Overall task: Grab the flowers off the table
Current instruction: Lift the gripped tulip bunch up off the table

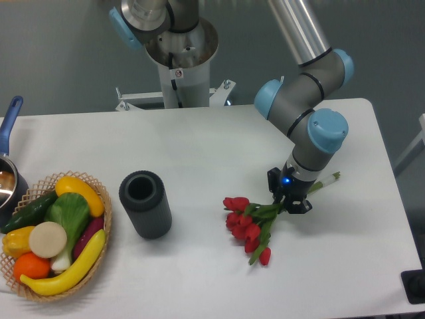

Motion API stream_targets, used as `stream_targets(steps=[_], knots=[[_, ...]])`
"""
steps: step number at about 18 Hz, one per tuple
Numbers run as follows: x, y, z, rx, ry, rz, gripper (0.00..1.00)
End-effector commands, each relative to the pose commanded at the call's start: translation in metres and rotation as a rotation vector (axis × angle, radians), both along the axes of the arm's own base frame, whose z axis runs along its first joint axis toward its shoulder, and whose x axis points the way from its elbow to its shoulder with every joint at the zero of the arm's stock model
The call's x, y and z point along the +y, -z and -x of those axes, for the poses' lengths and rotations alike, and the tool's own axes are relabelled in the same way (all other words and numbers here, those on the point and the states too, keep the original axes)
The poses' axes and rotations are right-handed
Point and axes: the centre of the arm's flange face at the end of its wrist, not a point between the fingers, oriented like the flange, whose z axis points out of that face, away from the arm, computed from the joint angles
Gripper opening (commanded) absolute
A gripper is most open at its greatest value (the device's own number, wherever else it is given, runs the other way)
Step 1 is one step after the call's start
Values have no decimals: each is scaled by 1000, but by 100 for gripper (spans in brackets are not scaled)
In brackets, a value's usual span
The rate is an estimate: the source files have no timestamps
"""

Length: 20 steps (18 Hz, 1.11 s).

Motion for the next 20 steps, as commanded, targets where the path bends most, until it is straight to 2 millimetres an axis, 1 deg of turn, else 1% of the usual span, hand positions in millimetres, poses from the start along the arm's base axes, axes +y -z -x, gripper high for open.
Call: stream_targets(steps=[2,4,5,6,8,10,12,14,16,18,20], knots=[[1,-9,1,14,2,-11,21],[0,-35,1,45,-2,-42,21],[0,-44,1,50,-2,-67,21],[4,-61,-3,46,2,-130,21],[10,-85,-10,38,3,-221,21],[14,-102,-13,13,-37,-294,21],[22,-116,-15,-23,-56,-379,21],[27,-144,-22,-53,-69,-483,21],[33,-160,-23,-107,-103,-564,21],[34,-182,-24,-140,-140,-625,21],[37,-197,-25,-167,-157,-668,21]])
